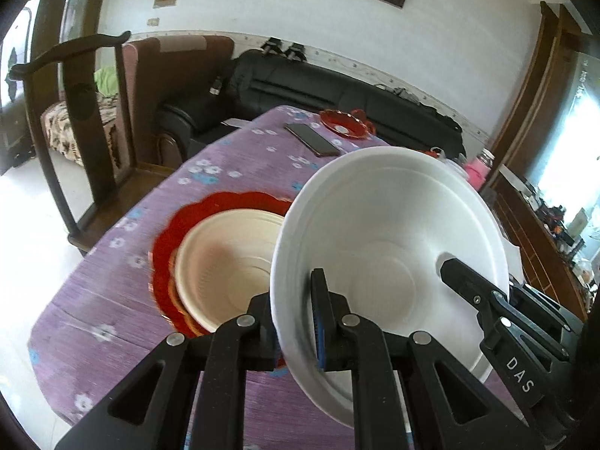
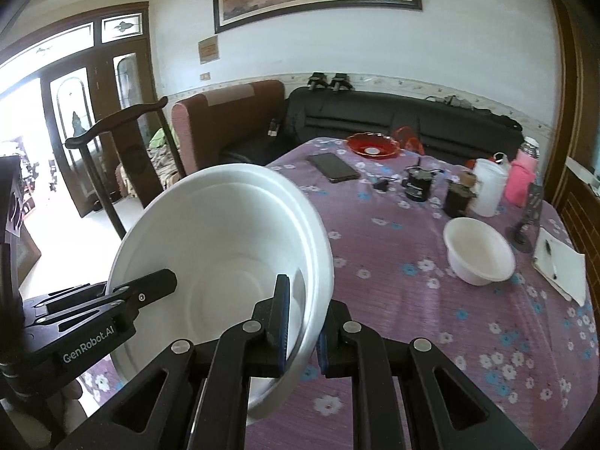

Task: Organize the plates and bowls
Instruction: 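Hold the white bowl tilted above the cream bowl with both grippers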

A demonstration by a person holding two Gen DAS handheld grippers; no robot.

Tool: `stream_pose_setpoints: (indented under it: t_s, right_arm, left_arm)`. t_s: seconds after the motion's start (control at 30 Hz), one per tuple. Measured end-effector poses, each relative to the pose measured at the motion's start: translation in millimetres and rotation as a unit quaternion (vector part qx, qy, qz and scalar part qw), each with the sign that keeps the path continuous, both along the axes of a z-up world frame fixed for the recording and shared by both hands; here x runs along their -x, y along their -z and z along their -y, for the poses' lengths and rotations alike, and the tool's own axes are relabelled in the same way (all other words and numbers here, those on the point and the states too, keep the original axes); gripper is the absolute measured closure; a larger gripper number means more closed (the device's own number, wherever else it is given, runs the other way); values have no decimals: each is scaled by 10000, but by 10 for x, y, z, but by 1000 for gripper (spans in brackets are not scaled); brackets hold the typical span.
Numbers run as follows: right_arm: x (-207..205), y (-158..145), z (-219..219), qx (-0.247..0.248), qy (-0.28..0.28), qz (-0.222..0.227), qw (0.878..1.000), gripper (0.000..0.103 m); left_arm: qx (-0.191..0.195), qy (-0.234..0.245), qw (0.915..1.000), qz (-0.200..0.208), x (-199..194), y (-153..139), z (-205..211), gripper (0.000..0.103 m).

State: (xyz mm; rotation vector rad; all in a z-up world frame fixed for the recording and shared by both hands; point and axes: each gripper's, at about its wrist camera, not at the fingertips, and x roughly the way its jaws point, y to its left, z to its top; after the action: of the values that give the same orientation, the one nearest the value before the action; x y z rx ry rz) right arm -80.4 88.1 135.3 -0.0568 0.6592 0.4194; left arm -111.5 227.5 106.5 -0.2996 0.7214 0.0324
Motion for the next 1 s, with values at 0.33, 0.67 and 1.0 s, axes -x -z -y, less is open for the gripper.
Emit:
stream_pose_setpoints:
  t_s: [0.33, 0.67, 1.0]
  right_arm:
    - [-99, -29, -413, -1, -316, -46, 9995, 89]
    - [-243, -5, -727, -155, -634, -249, 9976, 89]
    - [-475, 54, -774, -342, -527, -669, 9958, 88]
  left_arm:
    - [-86, -365, 9993, -68, -45, 22, -357, 87]
    - [-452, -693, 9966, -38, -28, -91, -606, 87]
    - [-906, -623, 9939, -61, -226, -128, -597, 87]
